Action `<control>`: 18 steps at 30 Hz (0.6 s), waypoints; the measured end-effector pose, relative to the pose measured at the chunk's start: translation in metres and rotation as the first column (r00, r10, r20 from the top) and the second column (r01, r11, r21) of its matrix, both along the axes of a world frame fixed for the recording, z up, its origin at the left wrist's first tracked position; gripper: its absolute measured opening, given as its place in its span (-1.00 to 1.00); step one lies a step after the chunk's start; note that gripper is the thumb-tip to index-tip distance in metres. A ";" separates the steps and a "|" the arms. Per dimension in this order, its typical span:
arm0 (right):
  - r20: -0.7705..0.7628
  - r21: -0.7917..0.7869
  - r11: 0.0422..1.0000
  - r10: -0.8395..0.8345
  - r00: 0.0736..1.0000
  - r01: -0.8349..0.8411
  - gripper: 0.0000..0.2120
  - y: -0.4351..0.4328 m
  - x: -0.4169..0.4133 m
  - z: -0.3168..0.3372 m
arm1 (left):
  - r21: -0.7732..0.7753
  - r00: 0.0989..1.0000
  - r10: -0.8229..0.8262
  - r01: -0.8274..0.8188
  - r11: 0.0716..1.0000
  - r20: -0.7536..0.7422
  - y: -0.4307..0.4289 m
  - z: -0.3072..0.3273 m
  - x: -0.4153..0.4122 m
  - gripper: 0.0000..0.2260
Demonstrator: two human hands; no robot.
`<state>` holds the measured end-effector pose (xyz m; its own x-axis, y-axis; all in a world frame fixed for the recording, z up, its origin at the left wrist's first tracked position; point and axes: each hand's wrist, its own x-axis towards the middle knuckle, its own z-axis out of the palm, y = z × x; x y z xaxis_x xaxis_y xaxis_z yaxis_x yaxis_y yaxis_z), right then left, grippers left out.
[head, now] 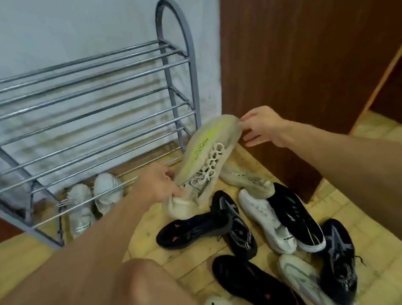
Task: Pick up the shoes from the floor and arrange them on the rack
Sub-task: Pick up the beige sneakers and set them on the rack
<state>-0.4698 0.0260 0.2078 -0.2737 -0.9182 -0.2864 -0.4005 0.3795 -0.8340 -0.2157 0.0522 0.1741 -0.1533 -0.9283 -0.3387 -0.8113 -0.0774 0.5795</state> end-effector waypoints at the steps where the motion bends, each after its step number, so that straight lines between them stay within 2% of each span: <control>1: -0.016 0.044 0.999 -0.022 1.000 0.023 -0.74 0.003 -0.013 -0.011 | 0.013 1.000 -0.016 0.016 1.000 0.014 0.000 -0.005 -0.013 -0.50; 5: -0.086 0.218 0.973 -0.065 0.994 0.082 -0.71 0.011 -0.056 -0.065 | 0.092 1.000 -0.011 0.011 0.996 0.007 -0.008 -0.039 -0.056 -0.62; 9: -0.161 0.343 0.927 -0.104 0.981 0.154 -0.65 0.004 -0.079 -0.130 | 0.239 0.992 0.102 -0.081 0.968 -0.076 -0.025 -0.087 -0.077 -0.65; 12: -0.185 0.422 0.893 -0.086 0.979 0.158 -0.64 -0.008 -0.084 -0.178 | 0.299 0.973 0.198 -0.155 0.942 -0.120 -0.042 -0.126 -0.077 -0.75; 15: -0.231 0.485 0.867 -0.002 0.973 0.117 -0.55 -0.029 -0.086 -0.220 | 0.341 0.953 0.258 -0.192 0.920 -0.159 -0.058 -0.167 -0.069 -0.84; 18: -0.342 0.473 0.866 0.010 0.940 0.162 -0.49 -0.048 -0.089 -0.259 | 0.389 0.932 0.308 -0.216 0.896 -0.192 -0.070 -0.203 -0.057 -0.81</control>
<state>-0.5593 -0.0219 -0.0512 -0.4925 -0.6546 -0.5736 -0.5655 0.7416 -0.3608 -0.2725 -0.0180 -0.0289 -0.0412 -0.7698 -0.6369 -0.5703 -0.5053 0.6477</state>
